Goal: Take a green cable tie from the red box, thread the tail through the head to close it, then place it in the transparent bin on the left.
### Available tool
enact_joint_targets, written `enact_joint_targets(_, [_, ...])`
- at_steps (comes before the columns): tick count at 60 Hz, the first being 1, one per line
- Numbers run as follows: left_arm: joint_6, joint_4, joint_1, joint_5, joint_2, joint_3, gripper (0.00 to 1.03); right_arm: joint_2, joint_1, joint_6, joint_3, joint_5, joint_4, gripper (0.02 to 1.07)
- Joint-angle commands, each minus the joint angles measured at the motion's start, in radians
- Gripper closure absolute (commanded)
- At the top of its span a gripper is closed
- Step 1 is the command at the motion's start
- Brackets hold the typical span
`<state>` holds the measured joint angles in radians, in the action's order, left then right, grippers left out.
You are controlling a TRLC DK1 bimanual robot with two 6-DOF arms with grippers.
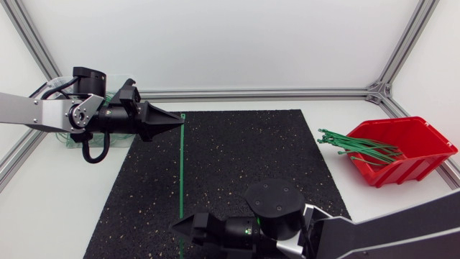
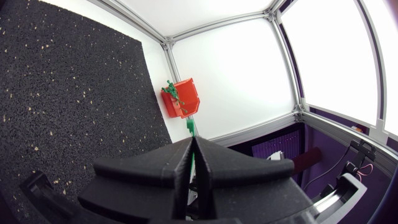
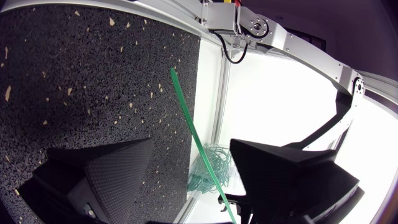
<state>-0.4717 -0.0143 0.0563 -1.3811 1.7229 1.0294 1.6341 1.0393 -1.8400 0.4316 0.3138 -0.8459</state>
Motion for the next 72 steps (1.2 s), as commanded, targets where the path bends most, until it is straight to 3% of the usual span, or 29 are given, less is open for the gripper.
enact_joint_targets(1, [-0.018,0.008,0.008,-0.018,0.02,0.02,0.99,0.017,0.008,0.007,0.001,-0.001,-0.021,0.62])
enact_joint_targets(33, [-0.016,0.007,-0.001,-0.018,0.02,0.02,0.99,0.009,0.038,-0.001,-0.022,-0.009,-0.056,0.66])
enact_joint_targets(39, [-0.016,0.007,-0.003,-0.018,0.02,0.02,0.99,0.009,0.039,-0.002,-0.025,-0.01,-0.056,0.77])
enact_joint_targets(72, [-0.015,0.007,-0.013,-0.018,0.018,0.02,0.99,-0.002,0.039,0.002,-0.053,-0.028,-0.059,0.8])
